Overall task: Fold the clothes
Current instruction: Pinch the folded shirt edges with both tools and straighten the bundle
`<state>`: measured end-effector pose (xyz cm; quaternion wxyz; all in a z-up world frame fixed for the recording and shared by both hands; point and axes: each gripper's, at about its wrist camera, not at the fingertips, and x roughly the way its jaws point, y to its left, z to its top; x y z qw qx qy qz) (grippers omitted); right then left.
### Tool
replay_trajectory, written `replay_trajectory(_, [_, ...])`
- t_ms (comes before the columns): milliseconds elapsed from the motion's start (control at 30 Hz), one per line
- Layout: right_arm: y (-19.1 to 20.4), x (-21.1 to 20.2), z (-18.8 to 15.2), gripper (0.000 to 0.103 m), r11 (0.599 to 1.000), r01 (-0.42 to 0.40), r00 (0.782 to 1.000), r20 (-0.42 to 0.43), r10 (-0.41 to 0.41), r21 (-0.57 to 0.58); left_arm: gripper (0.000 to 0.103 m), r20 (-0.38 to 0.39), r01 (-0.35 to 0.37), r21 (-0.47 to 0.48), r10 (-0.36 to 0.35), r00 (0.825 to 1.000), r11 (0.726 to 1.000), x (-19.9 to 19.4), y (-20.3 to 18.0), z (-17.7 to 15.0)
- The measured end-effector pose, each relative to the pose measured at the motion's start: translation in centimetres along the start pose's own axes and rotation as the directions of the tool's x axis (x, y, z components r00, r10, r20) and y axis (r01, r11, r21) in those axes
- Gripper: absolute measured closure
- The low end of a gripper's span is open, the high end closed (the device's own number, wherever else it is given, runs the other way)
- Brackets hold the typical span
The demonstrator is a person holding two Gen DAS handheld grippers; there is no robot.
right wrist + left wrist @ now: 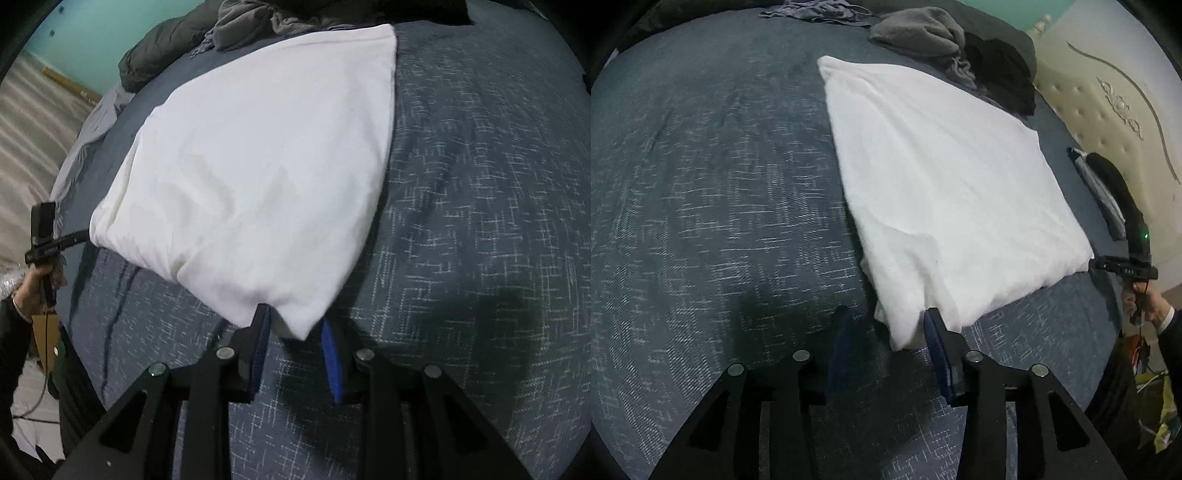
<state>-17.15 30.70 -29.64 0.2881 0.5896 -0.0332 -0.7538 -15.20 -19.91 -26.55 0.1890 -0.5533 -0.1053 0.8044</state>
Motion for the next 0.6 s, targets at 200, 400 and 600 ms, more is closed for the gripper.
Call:
replay_trajectory(200, [0.7,-1.2,0.3,0.100,1.000,-0.004,0.999,0.049,0.006,-0.029,0.098,0.009,-0.017,0.026,0.017,1.000,1.000,-0.2,-0.6,0.2])
replay_trajectory(400, [0.2,-3.7,0.7,0.101,0.998,0.020,0.996,0.090,-0.015,-0.054,0.099,0.026,-0.050,0.038,0.049,0.998,0.998,-1.8,-0.1,0.7])
replay_trajectory(600, [-0.6,-5.5,0.8,0.101,0.997,0.035,0.993,0.116,-0.027,-0.067,0.101,0.031,-0.063,0.008,0.063,0.998,0.998,-2.5,1.4,0.2])
